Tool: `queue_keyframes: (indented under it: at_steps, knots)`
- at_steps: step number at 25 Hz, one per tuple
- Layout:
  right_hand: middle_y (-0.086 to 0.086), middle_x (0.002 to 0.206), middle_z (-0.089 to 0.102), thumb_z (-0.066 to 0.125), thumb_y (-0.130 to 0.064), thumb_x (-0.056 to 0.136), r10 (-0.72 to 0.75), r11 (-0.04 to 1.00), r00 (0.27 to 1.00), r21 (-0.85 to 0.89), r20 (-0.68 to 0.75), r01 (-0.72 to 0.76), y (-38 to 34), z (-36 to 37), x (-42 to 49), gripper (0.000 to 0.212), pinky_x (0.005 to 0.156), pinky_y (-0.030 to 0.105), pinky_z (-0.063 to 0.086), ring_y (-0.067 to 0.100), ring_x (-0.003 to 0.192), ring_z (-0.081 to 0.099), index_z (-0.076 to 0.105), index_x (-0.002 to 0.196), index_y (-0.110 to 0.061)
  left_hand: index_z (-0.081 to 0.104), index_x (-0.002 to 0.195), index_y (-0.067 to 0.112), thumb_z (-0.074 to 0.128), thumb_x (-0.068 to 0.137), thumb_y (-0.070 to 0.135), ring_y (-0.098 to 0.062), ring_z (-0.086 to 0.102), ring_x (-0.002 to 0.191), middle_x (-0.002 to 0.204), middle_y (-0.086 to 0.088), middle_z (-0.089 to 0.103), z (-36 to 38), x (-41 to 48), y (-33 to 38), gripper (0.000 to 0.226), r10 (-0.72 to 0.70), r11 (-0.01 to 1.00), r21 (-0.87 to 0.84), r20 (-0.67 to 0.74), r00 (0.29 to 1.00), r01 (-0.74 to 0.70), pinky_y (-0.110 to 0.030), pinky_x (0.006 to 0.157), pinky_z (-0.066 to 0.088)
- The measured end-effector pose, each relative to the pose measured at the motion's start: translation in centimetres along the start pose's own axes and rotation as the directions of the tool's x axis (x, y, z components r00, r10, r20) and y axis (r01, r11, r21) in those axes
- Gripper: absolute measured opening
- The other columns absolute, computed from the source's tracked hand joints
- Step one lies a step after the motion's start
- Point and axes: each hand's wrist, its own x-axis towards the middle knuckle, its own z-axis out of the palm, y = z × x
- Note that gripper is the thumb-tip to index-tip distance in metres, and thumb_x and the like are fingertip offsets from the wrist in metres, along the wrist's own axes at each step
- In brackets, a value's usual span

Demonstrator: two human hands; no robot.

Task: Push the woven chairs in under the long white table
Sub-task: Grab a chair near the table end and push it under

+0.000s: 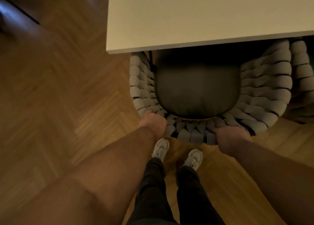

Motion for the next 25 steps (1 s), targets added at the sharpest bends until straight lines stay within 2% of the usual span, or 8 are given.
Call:
queue_keyframes:
  at_steps: [4,9,12,17,25]
  knots:
    - [-0.005,0.136,0.061,0.042,-0.027,0.103,-0.031,0.999,0.999,0.030,-0.041,0.032,-2.5,0.8,0.2,0.045,0.097,0.040,0.049,0.020,0.118,0.061,0.049,0.146,-0.041,0.069,0.116,0.034,0.052,0.100,0.027,-0.020,0.062,0.110,0.115,0.006,0.071,3.0,-1.6,-1.0,0.024,-0.043,0.997,-0.069,0.010,0.999,0.044,-0.048,0.112,0.026]
    - [-0.010,0.138,0.060,0.040,-0.027,0.103,-0.057,0.998,0.995,0.016,-0.078,0.058,-5.2,1.1,0.4,0.046,0.107,0.041,0.042,0.017,0.123,0.060,0.048,0.145,-0.045,0.066,0.130,0.031,0.052,0.101,0.031,-0.024,0.058,0.128,0.129,0.003,0.067,5.2,-3.1,-2.3,0.032,-0.057,0.994,-0.097,0.034,0.998,0.060,-0.053,0.121,0.017]
    - [-0.013,0.140,0.059,0.040,-0.027,0.102,-0.059,0.998,0.995,0.011,-0.077,0.060,-5.5,1.1,0.6,0.050,0.108,0.040,0.041,0.015,0.126,0.058,0.045,0.148,-0.045,0.065,0.130,0.030,0.056,0.100,0.031,-0.024,0.058,0.128,0.129,0.002,0.068,5.1,-3.0,-2.8,0.032,-0.050,0.993,-0.102,0.033,0.998,0.053,-0.055,0.121,0.017]
    - [-0.013,0.135,0.063,0.041,-0.028,0.102,-0.068,0.998,0.990,-0.011,-0.125,0.067,-6.3,-1.0,1.8,0.049,0.102,0.036,0.045,0.015,0.120,0.061,0.047,0.148,-0.046,0.064,0.135,0.031,0.050,0.102,0.028,-0.023,0.056,0.132,0.133,0.003,0.067,4.4,-2.0,-5.4,0.036,-0.043,0.992,-0.119,0.025,0.999,0.046,-0.056,0.124,0.011]
    - [-0.016,0.140,0.061,0.046,-0.034,0.100,-0.025,1.000,0.994,-0.018,-0.109,0.023,-5.6,-0.4,2.0,0.053,0.104,0.035,0.044,0.012,0.123,0.061,0.043,0.150,-0.050,0.065,0.131,0.030,0.053,0.102,0.031,-0.022,0.057,0.130,0.133,0.004,0.066,4.4,-1.4,-5.1,0.032,0.009,0.996,-0.089,0.006,1.000,-0.009,-0.055,0.121,0.020]
